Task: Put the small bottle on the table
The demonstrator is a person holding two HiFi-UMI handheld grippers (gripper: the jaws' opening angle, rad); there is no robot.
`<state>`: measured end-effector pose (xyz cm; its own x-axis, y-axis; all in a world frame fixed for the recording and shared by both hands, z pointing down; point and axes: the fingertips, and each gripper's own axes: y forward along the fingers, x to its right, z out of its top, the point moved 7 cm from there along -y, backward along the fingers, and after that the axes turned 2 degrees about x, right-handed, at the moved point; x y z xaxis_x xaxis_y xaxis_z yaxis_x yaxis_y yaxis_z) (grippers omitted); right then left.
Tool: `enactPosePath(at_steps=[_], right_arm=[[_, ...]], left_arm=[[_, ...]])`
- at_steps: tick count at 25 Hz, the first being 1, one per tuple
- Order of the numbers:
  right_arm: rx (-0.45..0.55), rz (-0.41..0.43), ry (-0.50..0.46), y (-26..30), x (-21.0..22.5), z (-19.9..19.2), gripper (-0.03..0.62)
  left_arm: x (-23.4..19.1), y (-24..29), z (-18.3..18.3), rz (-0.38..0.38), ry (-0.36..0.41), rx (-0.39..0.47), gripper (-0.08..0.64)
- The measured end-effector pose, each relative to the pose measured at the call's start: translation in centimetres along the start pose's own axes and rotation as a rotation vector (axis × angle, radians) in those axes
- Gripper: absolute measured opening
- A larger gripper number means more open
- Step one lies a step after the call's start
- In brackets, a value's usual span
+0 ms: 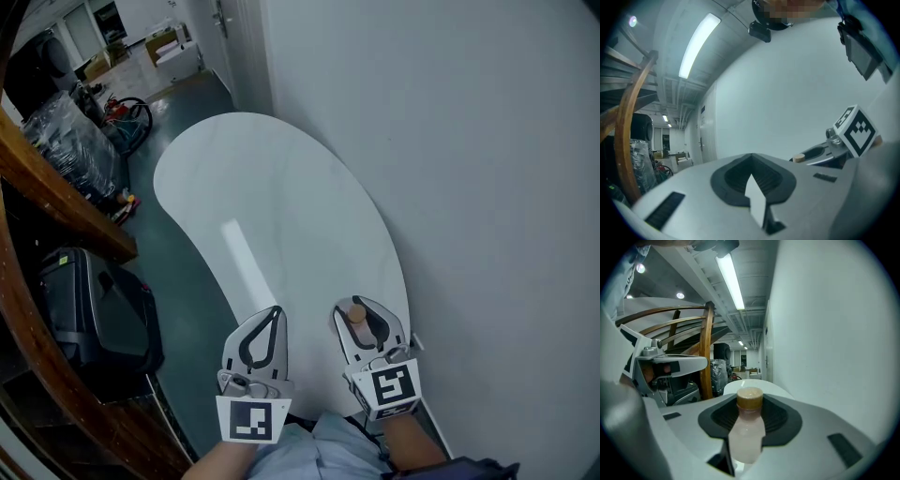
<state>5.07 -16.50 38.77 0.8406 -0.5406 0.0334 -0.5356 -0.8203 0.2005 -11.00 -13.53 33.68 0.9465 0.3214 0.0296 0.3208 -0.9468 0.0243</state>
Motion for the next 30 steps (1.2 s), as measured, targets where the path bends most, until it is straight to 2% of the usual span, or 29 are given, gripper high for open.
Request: enactPosePath(at_steps=[1,4,6,7,9,12,14,16,18,19,22,27,30], right_arm=[[-0.013,-0.005,0.013,0.1,-0.1,-0.4,0.126],[-0.019,-0.013,0.016,0.2,-0.2,-1.3,0.126],[-0.019,-0.017,-0.006,0.5,-0.2,-1.9,0.126],[-0.034,-0.021,-0.01,0.6,-0.3,-2.3,0.126],[-0.086,-0.032,0.004,0.7,-0.4,-3.2,0.126],[-0.121,-0.033,0.028,0.8,-0.5,-4.7,0.126],[-0.115,-0.029,0.03,1.0,-0.5,-5.4,0.126],[-0.079,-0.028,0.016,1.4,-0.3,-5.6,0.126],[-0.124,-0.044,0.038,1.5,-0.2,-6.0,0.126],[-0.153,-0.047,0.054,1.5,-0.2,-6.4,0.126],[-0.166,-0.036,0.075,1.6,-0.1,-7.2,0.127],[-0.091,-0.026,0.036,2.5,0.1,-7.6,0.126],[-0.09,-0.028,0.043,2.6,-0.1,-8.0,0.127]], left_arm=[[-0.1,0.0,-0.3,-0.009,0.009,-0.016,0.002],[-0.6,0.2,-1.1,-0.069,0.109,-0.066,0.002],[-0.7,0.3,-2.0,-0.051,0.034,-0.09,0.002],[-0.8,0.5,-2.4,-0.055,0.023,-0.102,0.002],[-0.9,0.7,-3.0,-0.093,0.069,-0.123,0.002],[-0.8,0.7,-4.1,-0.061,-0.034,-0.155,0.002],[-0.9,0.9,-4.5,-0.059,-0.057,-0.17,0.002],[-0.9,1.2,-4.8,-0.091,-0.013,-0.188,0.002],[-1.0,1.6,-5.0,-0.157,0.103,-0.208,0.002],[-1.1,1.6,-5.1,-0.163,0.11,-0.219,0.002],[-1.2,1.6,-5.6,-0.106,-0.005,-0.249,0.002],[-1.3,1.9,-6.3,-0.118,0.0,-0.286,0.002],[-1.5,1.9,-6.6,-0.125,0.01,-0.297,0.002]])
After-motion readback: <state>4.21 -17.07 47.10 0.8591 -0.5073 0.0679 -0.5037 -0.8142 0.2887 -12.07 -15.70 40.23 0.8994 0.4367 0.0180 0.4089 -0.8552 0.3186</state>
